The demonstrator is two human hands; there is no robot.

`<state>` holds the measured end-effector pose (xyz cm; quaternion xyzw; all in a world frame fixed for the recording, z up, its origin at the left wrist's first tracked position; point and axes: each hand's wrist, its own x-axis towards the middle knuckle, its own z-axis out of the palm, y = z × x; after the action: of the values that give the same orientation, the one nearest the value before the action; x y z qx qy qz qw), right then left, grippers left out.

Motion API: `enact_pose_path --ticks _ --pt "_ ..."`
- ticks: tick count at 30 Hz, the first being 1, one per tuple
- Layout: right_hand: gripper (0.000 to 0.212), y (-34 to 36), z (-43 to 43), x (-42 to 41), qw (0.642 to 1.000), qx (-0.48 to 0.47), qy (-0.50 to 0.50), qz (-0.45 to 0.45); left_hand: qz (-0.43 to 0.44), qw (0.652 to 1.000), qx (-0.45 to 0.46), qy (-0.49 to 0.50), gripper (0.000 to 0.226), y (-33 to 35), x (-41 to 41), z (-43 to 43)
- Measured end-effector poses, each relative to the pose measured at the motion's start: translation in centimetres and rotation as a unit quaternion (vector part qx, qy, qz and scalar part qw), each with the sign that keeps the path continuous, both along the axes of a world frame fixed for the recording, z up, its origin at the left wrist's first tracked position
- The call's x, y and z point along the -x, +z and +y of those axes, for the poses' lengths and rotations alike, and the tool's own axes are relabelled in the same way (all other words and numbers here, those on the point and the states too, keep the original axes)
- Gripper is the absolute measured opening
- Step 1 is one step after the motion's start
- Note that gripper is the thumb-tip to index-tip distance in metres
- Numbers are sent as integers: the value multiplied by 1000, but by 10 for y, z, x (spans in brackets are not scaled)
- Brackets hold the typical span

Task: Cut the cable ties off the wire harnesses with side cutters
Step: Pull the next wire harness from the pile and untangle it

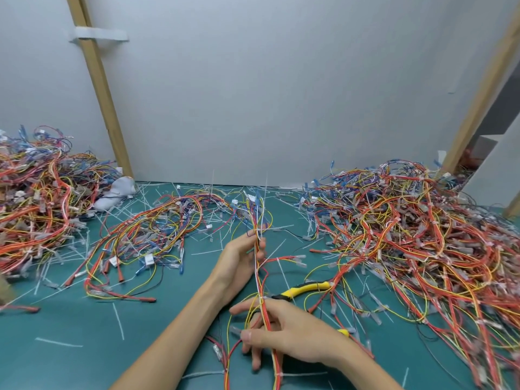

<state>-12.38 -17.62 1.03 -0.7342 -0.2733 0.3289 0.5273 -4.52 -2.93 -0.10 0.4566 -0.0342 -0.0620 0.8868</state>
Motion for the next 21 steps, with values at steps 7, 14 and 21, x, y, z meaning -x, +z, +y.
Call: enact_pose_path --ticks 7,14,21 --pt "29 -3 0 -3 1000 4 5 -2 -20 998 -47 25 26 -6 -3 0" --pt "30 -2 -2 -4 1000 10 13 -14 -41 994 -93 44 32 -8 -6 0" --pt "26 18 -18 -10 1000 -14 11 17 -38 995 -82 47 57 -6 -4 -2"
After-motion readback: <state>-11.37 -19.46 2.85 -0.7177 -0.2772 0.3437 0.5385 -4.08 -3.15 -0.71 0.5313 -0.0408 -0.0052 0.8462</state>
